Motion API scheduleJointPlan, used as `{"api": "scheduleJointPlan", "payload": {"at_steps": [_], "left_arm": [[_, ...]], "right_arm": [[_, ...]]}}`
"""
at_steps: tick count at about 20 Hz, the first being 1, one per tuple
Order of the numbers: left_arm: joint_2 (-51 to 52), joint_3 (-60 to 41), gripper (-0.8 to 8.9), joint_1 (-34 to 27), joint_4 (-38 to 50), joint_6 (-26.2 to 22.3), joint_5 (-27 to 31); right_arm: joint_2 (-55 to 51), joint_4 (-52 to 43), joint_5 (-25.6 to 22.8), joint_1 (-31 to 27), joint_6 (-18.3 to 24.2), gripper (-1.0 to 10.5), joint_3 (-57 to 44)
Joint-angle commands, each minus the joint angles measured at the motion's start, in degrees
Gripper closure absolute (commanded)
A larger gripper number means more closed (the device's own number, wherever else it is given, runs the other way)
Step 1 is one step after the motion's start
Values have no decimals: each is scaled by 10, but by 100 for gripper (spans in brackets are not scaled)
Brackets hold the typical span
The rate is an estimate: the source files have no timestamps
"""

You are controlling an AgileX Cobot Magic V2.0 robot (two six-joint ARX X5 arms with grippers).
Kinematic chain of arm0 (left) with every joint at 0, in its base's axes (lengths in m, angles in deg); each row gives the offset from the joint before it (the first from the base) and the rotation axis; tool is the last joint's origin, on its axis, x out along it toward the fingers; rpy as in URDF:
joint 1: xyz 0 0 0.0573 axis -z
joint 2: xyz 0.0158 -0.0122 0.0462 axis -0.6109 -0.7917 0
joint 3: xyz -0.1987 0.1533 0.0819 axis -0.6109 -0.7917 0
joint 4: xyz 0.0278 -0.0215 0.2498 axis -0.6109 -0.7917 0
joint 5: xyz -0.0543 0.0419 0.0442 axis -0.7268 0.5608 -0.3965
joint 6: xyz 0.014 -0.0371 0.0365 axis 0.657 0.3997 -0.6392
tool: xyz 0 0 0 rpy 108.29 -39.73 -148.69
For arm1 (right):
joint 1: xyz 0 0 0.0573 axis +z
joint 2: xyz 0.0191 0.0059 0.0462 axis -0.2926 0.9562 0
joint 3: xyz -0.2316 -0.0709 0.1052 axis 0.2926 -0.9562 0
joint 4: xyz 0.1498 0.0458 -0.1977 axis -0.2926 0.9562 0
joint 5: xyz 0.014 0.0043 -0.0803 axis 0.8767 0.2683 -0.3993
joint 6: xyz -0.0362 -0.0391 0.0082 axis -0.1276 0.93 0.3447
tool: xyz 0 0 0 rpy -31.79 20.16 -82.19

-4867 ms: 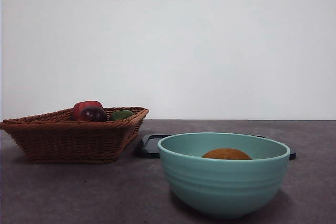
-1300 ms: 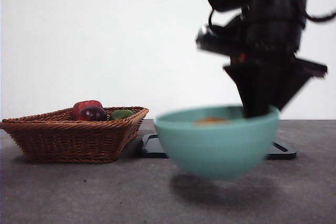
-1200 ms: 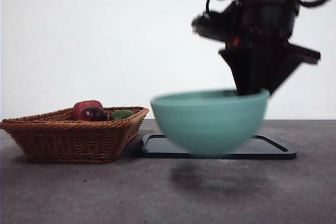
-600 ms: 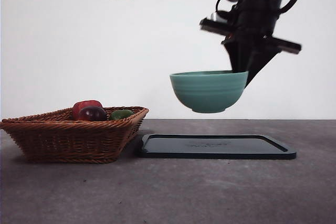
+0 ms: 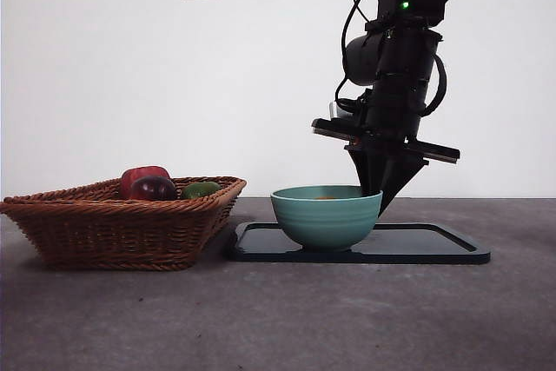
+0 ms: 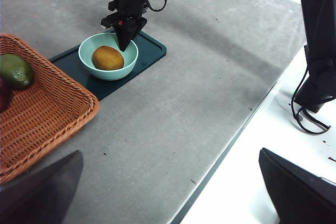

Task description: Pick up the wifruite, put it on the bowl, pick up the plate, put it on desk

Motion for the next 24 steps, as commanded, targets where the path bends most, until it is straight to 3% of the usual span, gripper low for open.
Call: {"api": "scheduleJointPlan", "payload": {"at_steps": [1, 2, 5, 7, 9, 12, 13, 16, 24], "left_arm": [[-1, 5, 283, 6, 7, 1, 3], [-1, 5, 283, 6, 7, 1, 3], [-1, 5, 283, 6, 7, 1, 3], [-1, 5, 283, 6, 7, 1, 3], [-1, 5, 283, 6, 7, 1, 3], [-1, 5, 283, 6, 7, 1, 3], [-1, 5, 283, 6, 9, 0, 3], [-1, 5, 283, 6, 11, 0, 3], [-1, 5, 283, 6, 19, 0, 3]], "right_arm": [[17, -5, -5, 4, 14, 938, 16], [17, -5, -24, 4, 14, 905, 16], [15, -6, -43, 3, 14, 537, 16], [-9, -3, -44, -1, 18, 459, 16], [-62, 4, -53, -9, 24, 456, 16], [-183, 51, -118, -11, 47, 434, 16], [-231, 72, -138, -7, 47, 380, 16], [-353, 134, -181, 20, 49, 377, 16], [-557, 206, -175, 141, 27, 378, -28]]}}
